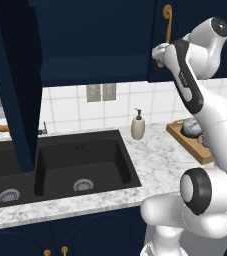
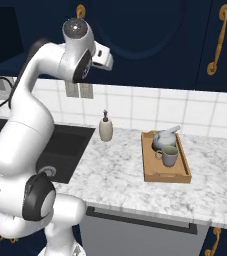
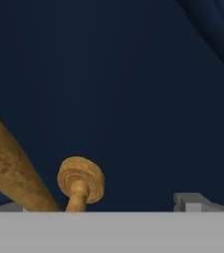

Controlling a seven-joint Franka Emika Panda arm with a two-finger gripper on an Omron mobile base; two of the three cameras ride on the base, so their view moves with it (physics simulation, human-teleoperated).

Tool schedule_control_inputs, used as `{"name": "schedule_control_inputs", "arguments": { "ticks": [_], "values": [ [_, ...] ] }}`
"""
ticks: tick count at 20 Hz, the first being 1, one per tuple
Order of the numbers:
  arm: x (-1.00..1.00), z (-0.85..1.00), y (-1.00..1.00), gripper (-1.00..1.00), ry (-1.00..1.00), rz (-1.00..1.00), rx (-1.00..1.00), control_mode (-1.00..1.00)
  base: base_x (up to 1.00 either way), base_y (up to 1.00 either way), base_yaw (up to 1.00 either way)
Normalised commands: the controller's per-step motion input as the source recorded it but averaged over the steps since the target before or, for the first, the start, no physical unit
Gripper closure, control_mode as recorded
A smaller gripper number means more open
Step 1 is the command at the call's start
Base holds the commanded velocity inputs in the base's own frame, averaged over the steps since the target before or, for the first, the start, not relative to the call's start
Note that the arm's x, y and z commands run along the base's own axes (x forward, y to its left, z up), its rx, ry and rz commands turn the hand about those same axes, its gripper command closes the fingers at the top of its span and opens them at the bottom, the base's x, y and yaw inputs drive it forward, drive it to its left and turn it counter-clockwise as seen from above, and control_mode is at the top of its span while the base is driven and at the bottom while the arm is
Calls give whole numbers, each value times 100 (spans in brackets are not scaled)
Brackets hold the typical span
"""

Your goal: Pick the kettle from the counter and place it on the tray. Then pick the mug from the cabinet and place it on the tray. Then close the cabinet doors.

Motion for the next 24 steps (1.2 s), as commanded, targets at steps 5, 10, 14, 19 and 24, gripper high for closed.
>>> {"name": "schedule_control_inputs", "arguments": {
  "ticks": [5, 10, 14, 19, 24],
  "values": [
    [0, -31, 19, -100, 0, -2, -6, -100, 0, 0, 0],
    [1, -26, 27, -100, 0, 0, -2, -100, 0, 0, 0],
    [-5, -27, 16, -100, 0, 0, -7, -100, 0, 0, 0],
    [-45, -15, 20, -100, 0, -2, -5, -100, 0, 0, 0],
    [-61, -1, 21, -100, 0, 0, -3, -100, 0, 0, 0]
  ]
}}
